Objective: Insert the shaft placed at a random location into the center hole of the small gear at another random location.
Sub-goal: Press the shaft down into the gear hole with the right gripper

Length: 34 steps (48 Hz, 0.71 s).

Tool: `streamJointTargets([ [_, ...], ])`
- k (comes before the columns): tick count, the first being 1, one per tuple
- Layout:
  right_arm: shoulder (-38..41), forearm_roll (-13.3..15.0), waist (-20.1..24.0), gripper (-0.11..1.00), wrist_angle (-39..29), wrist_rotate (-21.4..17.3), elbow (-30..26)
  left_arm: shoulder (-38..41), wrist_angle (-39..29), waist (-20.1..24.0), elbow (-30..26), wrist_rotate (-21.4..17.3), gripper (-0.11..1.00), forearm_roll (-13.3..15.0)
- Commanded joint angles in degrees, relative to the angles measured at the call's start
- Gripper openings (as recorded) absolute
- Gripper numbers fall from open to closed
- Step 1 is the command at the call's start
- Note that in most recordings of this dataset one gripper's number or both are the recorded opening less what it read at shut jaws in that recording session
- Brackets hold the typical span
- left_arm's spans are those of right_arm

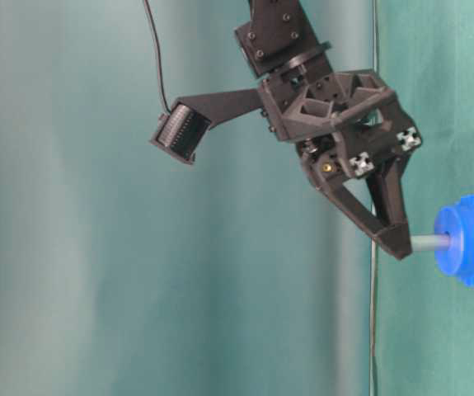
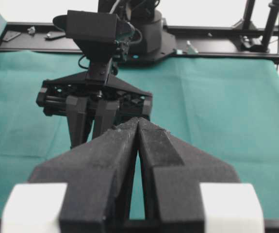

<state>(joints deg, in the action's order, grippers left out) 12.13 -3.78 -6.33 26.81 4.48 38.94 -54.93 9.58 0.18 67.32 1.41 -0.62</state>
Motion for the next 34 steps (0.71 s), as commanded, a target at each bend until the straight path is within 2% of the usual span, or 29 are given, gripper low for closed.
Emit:
streamJointTargets([
  [1,-0.4,-0.2,0.2,0.13,1.1,0.5,-0.9,0.4,0.3,0.1,-0.9,0.0,0.00,-0.2],
  [34,2.4,-0.3,0.4,0.13,0.9,-1.0,-1.4,0.4,-0.1,0.1,-0.9,-0.1,0.00,-0.2],
])
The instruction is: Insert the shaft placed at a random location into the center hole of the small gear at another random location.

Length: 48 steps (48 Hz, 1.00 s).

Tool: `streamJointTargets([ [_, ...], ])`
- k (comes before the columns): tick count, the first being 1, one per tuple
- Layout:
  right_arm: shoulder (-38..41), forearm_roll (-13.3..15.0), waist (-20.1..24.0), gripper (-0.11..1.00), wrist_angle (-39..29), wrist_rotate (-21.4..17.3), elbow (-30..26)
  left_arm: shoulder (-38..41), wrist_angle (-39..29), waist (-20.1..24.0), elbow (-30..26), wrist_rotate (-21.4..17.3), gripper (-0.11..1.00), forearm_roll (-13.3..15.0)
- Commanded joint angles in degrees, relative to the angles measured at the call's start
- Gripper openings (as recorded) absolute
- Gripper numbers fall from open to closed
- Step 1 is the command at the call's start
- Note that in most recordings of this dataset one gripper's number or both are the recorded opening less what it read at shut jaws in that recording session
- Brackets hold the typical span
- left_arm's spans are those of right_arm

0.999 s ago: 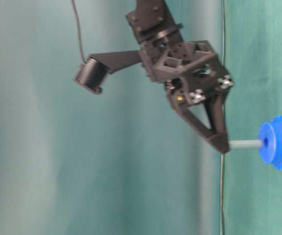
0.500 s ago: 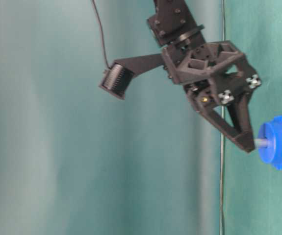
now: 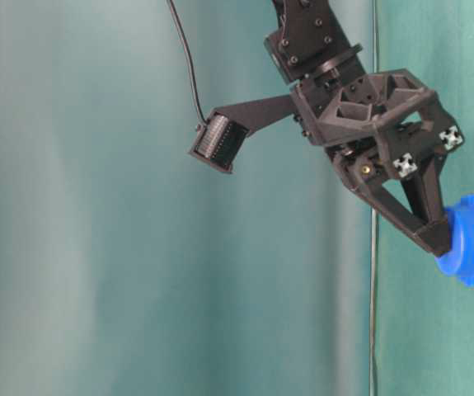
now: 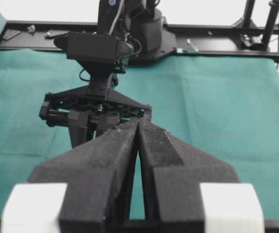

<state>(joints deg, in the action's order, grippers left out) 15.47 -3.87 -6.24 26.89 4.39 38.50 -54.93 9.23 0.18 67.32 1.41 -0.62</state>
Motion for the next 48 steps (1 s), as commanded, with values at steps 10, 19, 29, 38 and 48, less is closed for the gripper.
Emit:
streamJointTargets([
  [10,-1.1,-0.2,0.3,0.14,0.8,-2.3,-1.0,0.4,0.3,0.1,-0.9,-0.1,0.00,-0.2],
  [19,-1.1,-0.2,0.3,0.34,0.7,-2.6,-1.1,0.4,0.3,0.0,-0.9,-0.1,0.00,-0.2],
  [29,-2.8,-0.2,0.6,0.79,0.7,-2.6,-1.1,0.4,0.3,0.1,-0.9,-0.1,0.00,-0.2],
  [38,-5.3,-0.2,0.6,0.72,0.3,-2.6,-0.5,0.4,0.3,0.1,-0.9,0.0,0.00,-0.2],
  [48,-8.2,-0.2,0.6,0.72,-2.5,-2.6,-0.5,0.4,0.3,0.1,-1.0,0.0,0.00,-0.2],
])
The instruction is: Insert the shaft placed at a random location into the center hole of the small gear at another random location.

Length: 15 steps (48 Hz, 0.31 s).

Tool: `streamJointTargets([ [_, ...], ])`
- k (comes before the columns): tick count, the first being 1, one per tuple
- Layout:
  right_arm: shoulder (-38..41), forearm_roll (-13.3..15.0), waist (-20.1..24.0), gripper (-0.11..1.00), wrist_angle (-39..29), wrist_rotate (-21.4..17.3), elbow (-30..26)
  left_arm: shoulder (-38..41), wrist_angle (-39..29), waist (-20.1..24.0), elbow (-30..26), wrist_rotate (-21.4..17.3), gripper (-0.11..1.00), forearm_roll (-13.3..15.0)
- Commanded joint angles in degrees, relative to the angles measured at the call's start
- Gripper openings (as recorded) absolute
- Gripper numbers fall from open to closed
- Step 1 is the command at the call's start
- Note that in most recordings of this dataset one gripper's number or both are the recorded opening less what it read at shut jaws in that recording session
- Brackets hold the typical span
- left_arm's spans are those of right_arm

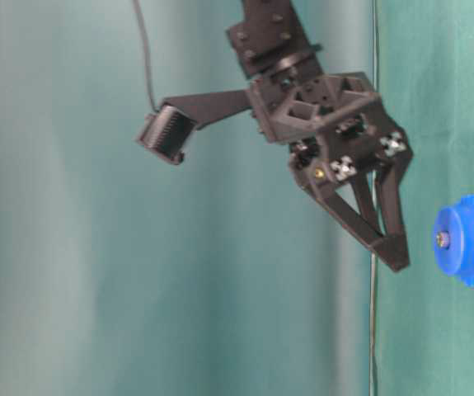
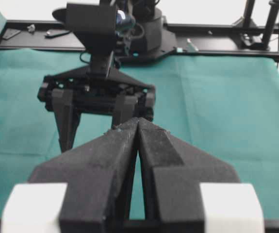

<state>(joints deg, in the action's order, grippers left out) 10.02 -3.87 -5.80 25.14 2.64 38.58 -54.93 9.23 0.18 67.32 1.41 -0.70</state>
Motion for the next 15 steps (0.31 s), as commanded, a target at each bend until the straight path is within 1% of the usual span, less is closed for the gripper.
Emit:
streamJointTargets([
  [1,-3.0,-0.2,0.2,0.72,-1.0,-0.9,-0.6,0.4,0.3,0.1,-0.9,0.0,0.00,-0.1],
  [15,-4.3,-0.2,0.2,0.72,-2.4,-0.9,0.1,0.4,0.3,0.0,-1.0,0.1,0.00,-0.1],
])
